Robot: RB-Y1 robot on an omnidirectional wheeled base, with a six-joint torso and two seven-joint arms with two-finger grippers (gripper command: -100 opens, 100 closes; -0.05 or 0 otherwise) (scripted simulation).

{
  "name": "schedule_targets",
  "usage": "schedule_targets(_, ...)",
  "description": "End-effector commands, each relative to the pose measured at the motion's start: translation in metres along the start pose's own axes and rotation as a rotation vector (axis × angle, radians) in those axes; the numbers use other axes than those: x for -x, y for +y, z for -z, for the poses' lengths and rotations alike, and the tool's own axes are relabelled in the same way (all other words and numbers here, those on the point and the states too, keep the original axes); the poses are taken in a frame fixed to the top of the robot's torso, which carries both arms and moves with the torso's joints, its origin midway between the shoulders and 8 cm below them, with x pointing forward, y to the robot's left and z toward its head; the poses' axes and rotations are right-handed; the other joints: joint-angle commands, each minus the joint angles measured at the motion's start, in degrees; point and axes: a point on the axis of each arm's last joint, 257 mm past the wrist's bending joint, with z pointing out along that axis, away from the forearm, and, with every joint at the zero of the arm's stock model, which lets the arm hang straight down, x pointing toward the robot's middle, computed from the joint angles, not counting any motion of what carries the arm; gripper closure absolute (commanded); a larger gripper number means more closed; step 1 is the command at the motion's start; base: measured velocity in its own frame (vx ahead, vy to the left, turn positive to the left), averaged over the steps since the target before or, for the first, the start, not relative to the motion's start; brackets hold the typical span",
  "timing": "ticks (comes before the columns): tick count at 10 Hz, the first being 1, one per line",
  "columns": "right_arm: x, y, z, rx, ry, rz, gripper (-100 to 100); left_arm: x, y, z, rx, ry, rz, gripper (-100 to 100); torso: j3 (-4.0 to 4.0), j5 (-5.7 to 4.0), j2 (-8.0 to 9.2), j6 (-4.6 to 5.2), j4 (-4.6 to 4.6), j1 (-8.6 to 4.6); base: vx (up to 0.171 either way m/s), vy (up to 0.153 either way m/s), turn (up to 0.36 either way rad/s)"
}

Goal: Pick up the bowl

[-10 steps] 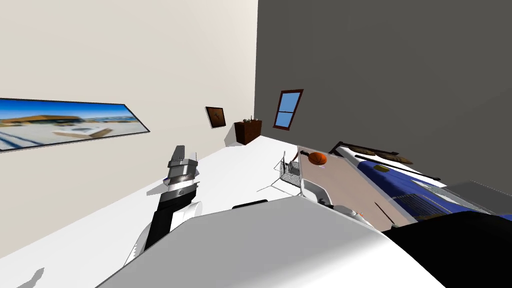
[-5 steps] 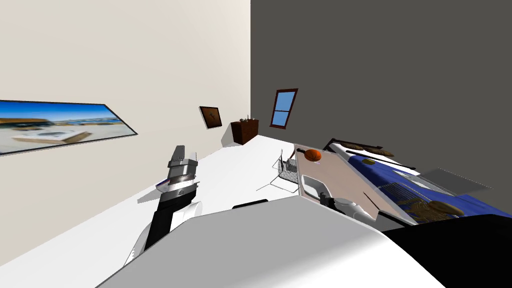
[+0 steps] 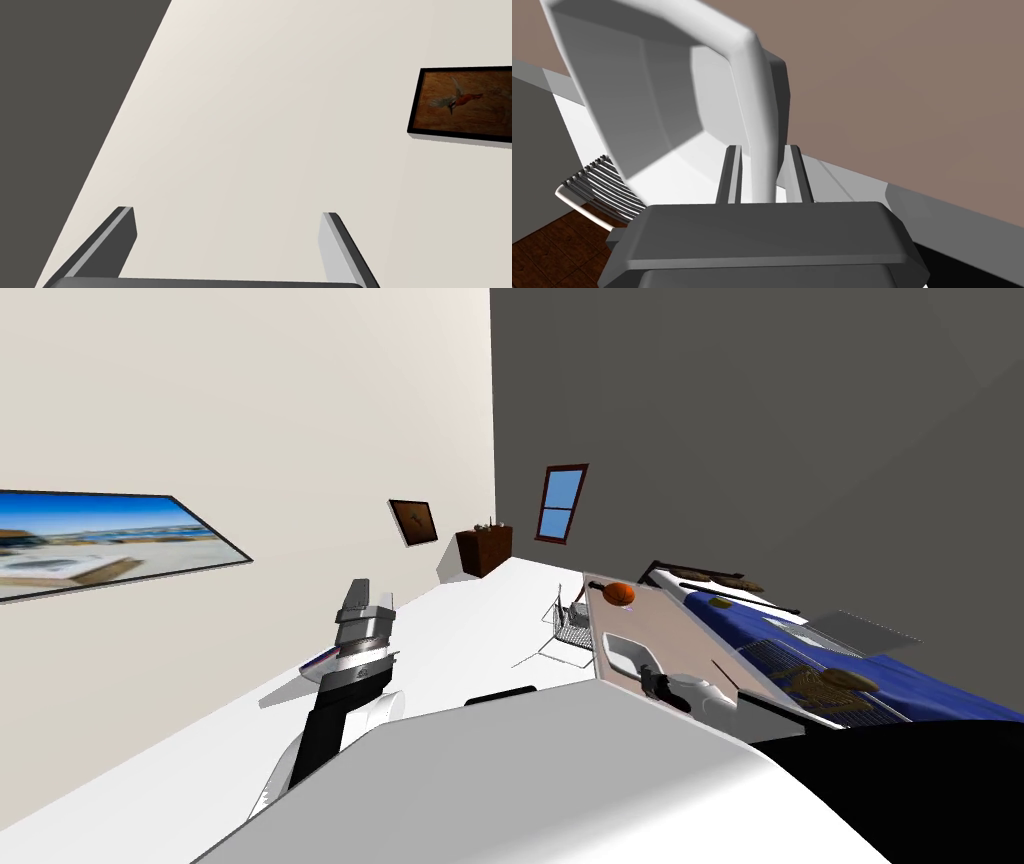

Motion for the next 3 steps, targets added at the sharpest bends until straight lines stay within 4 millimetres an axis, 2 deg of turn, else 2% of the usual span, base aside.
schedule_targets(1, 0.0005, -0.0085, -0.0007, -0.014, 0.004, -0.005, 100, 0.0, 0.0, 0.0, 0.0, 0.0, 0.0, 0, 0.0, 0.0, 0.0, 0.0, 0.0, 0.0, -0.011, 0.003, 0.036)
schedule_targets(2, -0.0004, -0.0036, 0.0004, -0.006, 0.001, 0.001, 100, 0.0, 0.0, 0.0, 0.0, 0.0, 0.0, 0, 0.01, 0.03, -0.01, 0.02, 0.02, -0.02, -0.002, -0.002, 0.01)
schedule_targets(3, -0.0004, -0.0042, 0.0003, -0.007, 0.002, 0.002, 0, 0.0, 0.0, 0.0, 0.0, 0.0, 0.0, 0, 0.01, 0.04, -0.01, 0.05, 0.02, -0.01, 0.0, 0.0, 0.0)
